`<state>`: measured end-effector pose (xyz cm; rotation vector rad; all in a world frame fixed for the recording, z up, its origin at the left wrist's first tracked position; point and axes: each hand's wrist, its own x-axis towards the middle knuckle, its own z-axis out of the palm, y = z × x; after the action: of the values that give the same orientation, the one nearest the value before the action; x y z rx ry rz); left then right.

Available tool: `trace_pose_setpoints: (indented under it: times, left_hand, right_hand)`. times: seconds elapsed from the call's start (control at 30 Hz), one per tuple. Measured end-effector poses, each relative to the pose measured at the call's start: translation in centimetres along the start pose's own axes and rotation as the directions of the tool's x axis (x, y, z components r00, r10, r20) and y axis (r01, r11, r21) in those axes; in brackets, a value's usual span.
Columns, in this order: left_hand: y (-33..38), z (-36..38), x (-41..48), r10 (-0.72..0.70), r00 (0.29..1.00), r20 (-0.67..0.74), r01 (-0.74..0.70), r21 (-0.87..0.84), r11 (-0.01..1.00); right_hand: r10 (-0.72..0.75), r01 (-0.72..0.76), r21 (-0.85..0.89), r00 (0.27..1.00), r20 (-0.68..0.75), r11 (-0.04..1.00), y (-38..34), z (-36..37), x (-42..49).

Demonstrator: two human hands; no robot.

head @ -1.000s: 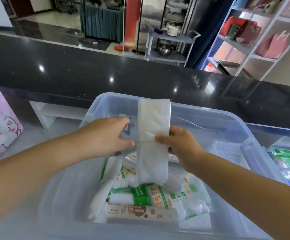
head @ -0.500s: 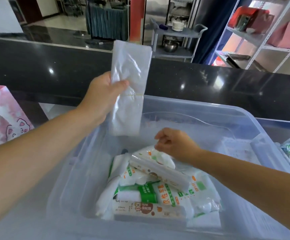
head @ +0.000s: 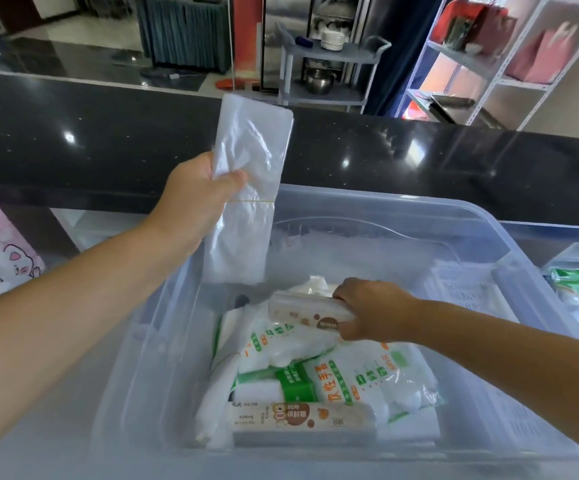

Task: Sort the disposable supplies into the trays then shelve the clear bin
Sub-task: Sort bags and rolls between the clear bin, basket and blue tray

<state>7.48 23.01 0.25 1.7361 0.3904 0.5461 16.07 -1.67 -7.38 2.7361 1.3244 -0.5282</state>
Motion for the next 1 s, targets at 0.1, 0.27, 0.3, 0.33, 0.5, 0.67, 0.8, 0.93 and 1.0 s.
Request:
trace_pose_setpoints:
  times: [0.1,0.27,0.3,0.33,0.5,0.67,0.8,0.93,1.0]
  left_hand:
    - [-0.2,0.1,0.1,0.002,0.997,0.083,0.000,-0.022,1.000]
    - [2.1,2.4,-0.4,0.029,0.986,0.162,-0.011,-0.111,0.994]
    - [2.9,3.2,-0.7,0.053,0.985,0.163,-0.033,-0.126,0.992]
    - [3.9,4.1,-1.1,0.085,0.983,0.165,-0.061,-0.147,0.987]
    - [8.7,9.8,-3.8,0.237,0.948,0.213,-0.170,-0.290,0.942]
    - [13.0,18.8,-8.0,0.329,0.905,0.268,-0.215,-0.379,0.900]
    - [15.4,27.6,-12.4,0.345,0.901,0.263,-0.214,-0.421,0.882]
    - [16.2,36.6,-16.6,0.307,0.919,0.245,-0.187,-0.416,0.890]
    - [16.1,40.5,-18.5,0.282,0.932,0.229,-0.172,-0.406,0.898]
  right_hand:
    - [0.010,-0.020,-0.087,0.994,-0.111,0.996,0.7,-2.3,-2.7]
    - [0.025,-0.095,-0.192,0.942,-0.336,0.977,1.3,-5.3,-8.5]
    - [0.026,-0.117,-0.220,0.925,-0.378,0.969,1.6,-5.8,-9.9]
    - [0.026,-0.143,-0.250,0.908,-0.419,0.958,2.0,-6.4,-11.4]
    - [0.114,-0.351,-0.286,0.786,-0.608,0.892,5.1,-7.7,-18.9]
    - [0.234,-0.449,-0.114,0.647,-0.726,0.886,10.9,-5.7,-27.7]
    - [0.349,-0.504,-0.001,0.601,-0.719,0.864,17.4,-3.0,-35.1]
    - [0.417,-0.550,0.029,0.599,-0.684,0.835,24.9,0.9,-42.0]
    - [0.448,-0.562,0.046,0.605,-0.658,0.826,28.2,3.0,-44.4]
